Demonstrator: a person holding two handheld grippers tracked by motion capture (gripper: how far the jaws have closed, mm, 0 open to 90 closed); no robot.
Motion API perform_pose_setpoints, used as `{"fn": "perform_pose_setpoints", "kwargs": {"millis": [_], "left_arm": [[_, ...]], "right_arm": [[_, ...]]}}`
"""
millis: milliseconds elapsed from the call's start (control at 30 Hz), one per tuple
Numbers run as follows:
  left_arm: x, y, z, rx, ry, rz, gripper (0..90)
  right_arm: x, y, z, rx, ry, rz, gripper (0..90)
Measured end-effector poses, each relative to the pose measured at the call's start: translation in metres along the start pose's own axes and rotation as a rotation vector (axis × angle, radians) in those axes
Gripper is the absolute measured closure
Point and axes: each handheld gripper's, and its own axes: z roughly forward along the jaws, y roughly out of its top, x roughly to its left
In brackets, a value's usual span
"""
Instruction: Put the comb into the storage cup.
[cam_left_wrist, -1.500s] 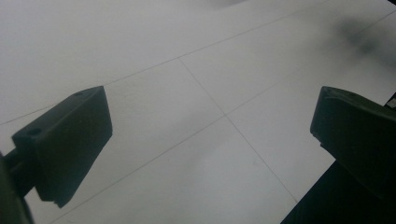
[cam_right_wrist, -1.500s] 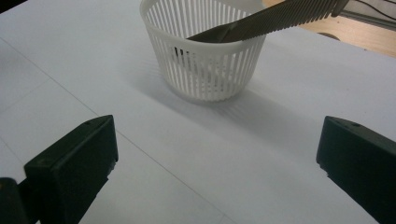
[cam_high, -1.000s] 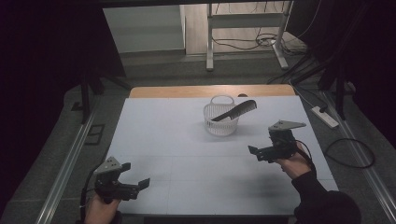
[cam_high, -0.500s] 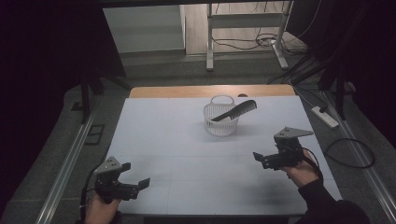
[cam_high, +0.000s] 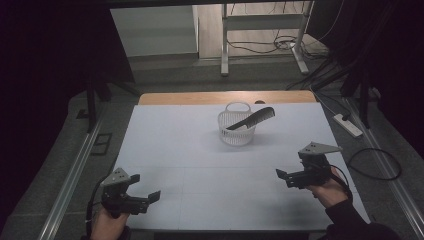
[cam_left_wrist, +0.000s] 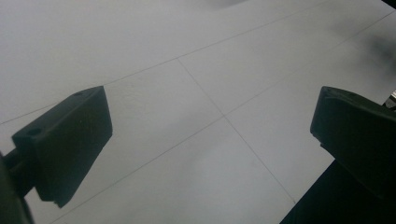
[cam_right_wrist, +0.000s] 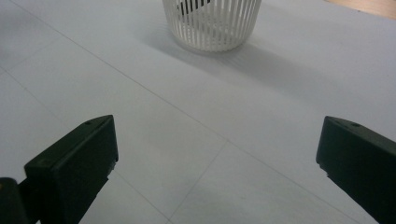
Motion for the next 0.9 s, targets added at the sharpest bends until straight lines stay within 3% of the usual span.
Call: {"fn": "perform_pose_setpoints", "kwargs": {"millis": [900], "left_arm": [[0.000, 0.000, 0.000, -0.003, 0.001, -0.006, 0.0]], "right_arm": [[-0.010, -0.032, -0.028, 0.016, -0.035, 0.034, 0.0]]}}
